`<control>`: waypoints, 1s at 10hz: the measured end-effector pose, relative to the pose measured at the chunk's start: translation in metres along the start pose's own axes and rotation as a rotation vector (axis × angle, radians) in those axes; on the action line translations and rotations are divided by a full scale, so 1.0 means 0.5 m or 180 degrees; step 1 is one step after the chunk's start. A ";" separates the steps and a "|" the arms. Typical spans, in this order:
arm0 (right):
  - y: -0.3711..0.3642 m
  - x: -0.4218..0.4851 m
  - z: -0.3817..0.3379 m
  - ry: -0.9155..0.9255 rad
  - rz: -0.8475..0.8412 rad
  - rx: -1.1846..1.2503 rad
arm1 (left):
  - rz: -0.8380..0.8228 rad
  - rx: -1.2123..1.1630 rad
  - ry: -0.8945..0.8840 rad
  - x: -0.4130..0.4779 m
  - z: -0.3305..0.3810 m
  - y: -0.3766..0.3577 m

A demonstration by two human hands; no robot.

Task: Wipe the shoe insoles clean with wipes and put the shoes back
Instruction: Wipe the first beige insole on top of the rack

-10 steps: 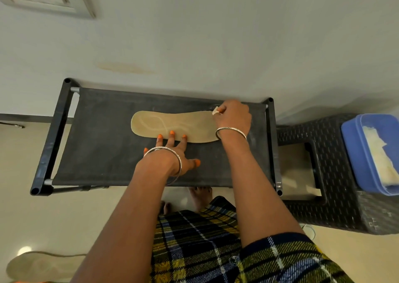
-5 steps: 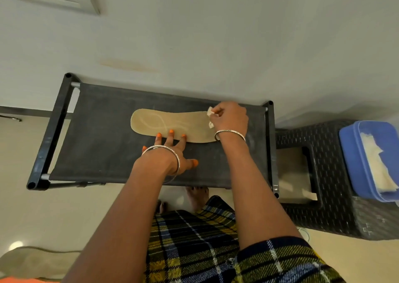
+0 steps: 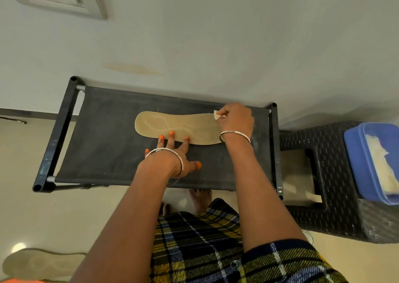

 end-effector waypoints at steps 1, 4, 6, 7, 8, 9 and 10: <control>-0.008 -0.007 -0.015 0.0029 -0.0021 -0.0062 | 0.0003 0.0006 0.0028 0.000 0.001 0.000; -0.036 -0.037 -0.110 0.0896 -0.0440 0.0007 | 0.0047 0.0028 0.0031 -0.001 0.000 0.000; 0.002 -0.002 0.013 -0.0049 -0.0090 -0.0086 | -0.0013 0.0049 0.0007 0.000 -0.001 -0.003; -0.011 -0.025 -0.060 0.0335 -0.0095 -0.0168 | 0.0033 0.0049 0.0027 -0.001 0.002 -0.002; -0.038 -0.052 -0.133 0.0844 -0.0386 -0.0126 | 0.0080 0.0041 0.0041 -0.001 0.002 -0.001; -0.027 -0.037 -0.096 0.0694 -0.0427 0.0010 | 0.0047 0.0033 0.0031 0.001 0.001 0.001; -0.002 -0.007 0.000 0.0078 -0.0213 0.0011 | -0.0003 0.0069 0.0006 -0.002 0.001 0.003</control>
Point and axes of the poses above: each hand's wrist, its own x-axis towards the middle knuckle, its own y-axis out of the back of the hand, z = x × y, the point moved 10 cm from there along x, towards the middle knuckle, and after that the axes turned 8 degrees about -x, right-handed, at the moved point
